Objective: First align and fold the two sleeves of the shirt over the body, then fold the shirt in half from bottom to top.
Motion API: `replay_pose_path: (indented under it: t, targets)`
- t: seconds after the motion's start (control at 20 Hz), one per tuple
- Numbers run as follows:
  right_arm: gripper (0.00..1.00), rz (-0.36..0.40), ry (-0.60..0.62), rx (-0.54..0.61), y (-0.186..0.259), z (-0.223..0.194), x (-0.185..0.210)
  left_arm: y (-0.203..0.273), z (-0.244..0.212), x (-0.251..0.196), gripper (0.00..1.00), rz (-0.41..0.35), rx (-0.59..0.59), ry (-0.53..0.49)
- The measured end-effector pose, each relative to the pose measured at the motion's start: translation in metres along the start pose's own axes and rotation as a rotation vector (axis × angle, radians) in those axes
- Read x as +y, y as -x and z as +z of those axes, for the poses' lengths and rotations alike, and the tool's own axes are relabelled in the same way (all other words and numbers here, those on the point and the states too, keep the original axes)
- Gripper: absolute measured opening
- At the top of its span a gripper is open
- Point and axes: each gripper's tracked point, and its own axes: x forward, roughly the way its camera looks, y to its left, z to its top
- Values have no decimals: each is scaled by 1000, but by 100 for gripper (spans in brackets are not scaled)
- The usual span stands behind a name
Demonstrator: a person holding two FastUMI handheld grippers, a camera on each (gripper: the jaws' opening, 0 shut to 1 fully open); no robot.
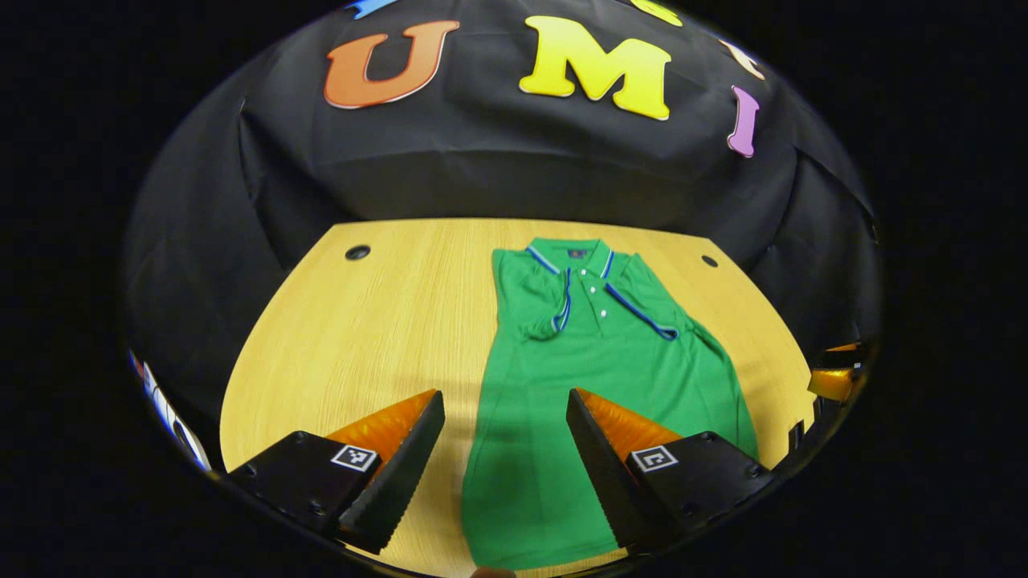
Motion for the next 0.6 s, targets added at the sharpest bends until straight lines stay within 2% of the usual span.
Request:
replay_pose_path:
  t: [0.2, 0.3, 0.35, 0.4, 0.6]
  targets:
    - [99, 8, 18, 105, -8, -41, -2, 14, -64, 2, 99, -13, 134, 18]
    - [99, -24, 30, 155, -13, -60, -10, 20, -90, 0, 99, -20, 204, 36]
    - [95, -27, 30, 169, -14, -66, -11, 22, -102, -2, 99, -27, 238, 43]
    - [99, -34, 32, 192, -17, -74, -13, 25, -113, -2, 99, -30, 267, 50]
    - [99, -79, 39, 344, -23, -117, -25, 41, -161, -5, 99, -32, 437, 79]
